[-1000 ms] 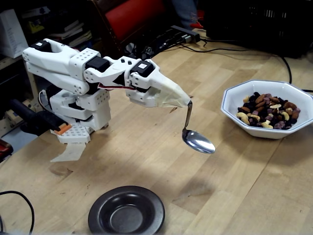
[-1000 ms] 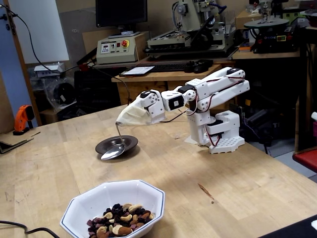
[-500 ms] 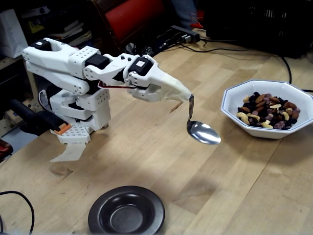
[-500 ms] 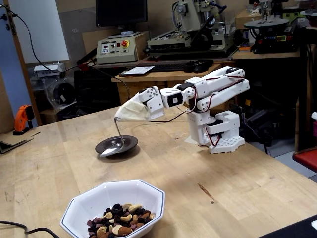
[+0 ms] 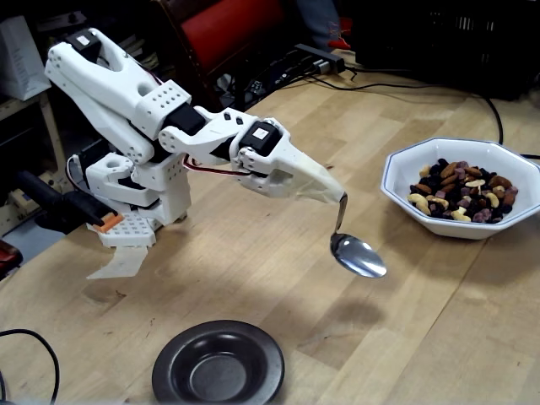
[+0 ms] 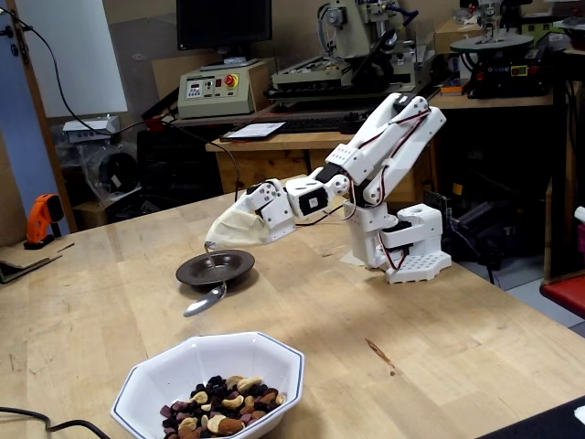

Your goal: Use spoon to transfer food from the white bowl to brown plate

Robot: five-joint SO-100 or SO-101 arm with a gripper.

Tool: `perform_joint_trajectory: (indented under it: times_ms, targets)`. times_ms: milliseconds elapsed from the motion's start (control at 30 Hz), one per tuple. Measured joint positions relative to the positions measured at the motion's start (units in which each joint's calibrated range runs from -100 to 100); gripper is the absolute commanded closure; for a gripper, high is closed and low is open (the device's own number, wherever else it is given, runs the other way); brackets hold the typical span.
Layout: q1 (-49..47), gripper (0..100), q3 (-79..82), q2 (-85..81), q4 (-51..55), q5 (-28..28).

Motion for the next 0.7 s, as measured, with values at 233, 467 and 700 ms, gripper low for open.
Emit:
perform_joint_trajectory:
  times_ms: [233, 467, 700]
  targets:
    - [-2.4, 96, -0.1, 13.7, -17.8, 0.0]
    - [-8.0, 96, -0.8, 21.3, -29.2, 0.0]
    - [-11.2, 96, -0.9, 22.5, -34.7, 0.0]
